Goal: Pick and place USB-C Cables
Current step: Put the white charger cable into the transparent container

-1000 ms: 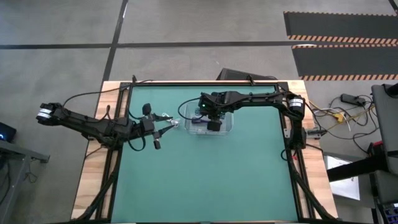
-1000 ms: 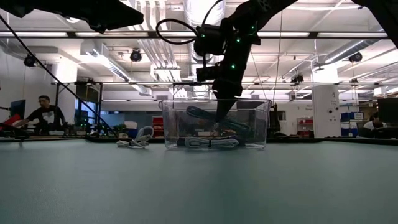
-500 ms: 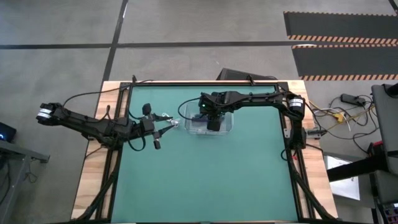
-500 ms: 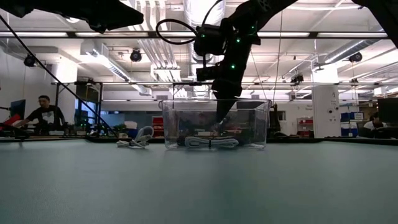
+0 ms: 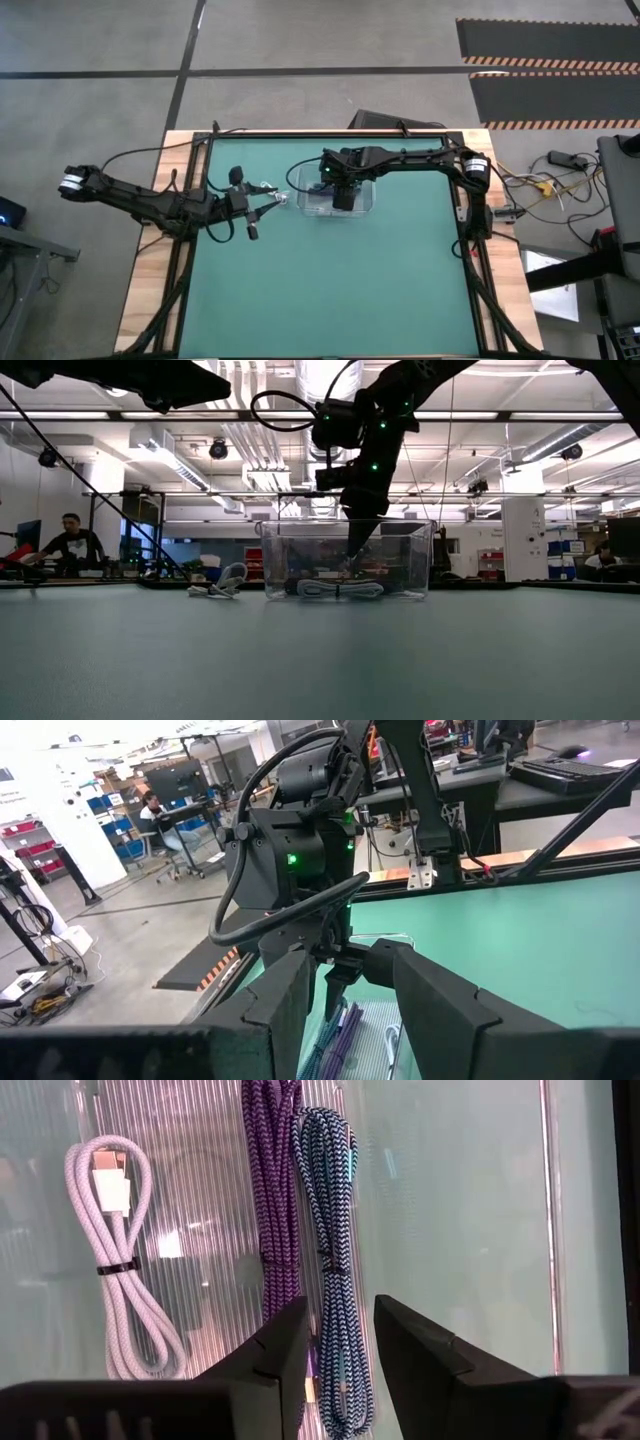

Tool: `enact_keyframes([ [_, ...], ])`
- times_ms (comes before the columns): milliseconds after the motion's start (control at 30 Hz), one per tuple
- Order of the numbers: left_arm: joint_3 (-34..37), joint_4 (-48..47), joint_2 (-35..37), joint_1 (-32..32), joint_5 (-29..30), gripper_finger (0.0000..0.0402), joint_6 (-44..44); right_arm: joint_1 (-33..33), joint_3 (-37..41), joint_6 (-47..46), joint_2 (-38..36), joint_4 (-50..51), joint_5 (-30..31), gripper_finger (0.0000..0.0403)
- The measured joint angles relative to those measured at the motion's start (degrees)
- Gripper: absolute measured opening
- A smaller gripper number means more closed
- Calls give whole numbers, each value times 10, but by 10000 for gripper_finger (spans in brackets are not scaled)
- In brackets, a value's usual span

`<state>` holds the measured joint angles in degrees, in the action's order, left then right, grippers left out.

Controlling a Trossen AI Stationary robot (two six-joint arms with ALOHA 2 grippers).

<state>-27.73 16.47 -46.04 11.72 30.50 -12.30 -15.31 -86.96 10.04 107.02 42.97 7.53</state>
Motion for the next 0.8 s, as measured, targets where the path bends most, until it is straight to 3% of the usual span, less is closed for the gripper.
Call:
enact_keyframes([
  [367,0,0,0,0,0,132,0,11,0,-5,-12,6,0,87],
  [800,0,-1,0,0,0,132,0,74,14,-6,-61,-8,-2,69],
])
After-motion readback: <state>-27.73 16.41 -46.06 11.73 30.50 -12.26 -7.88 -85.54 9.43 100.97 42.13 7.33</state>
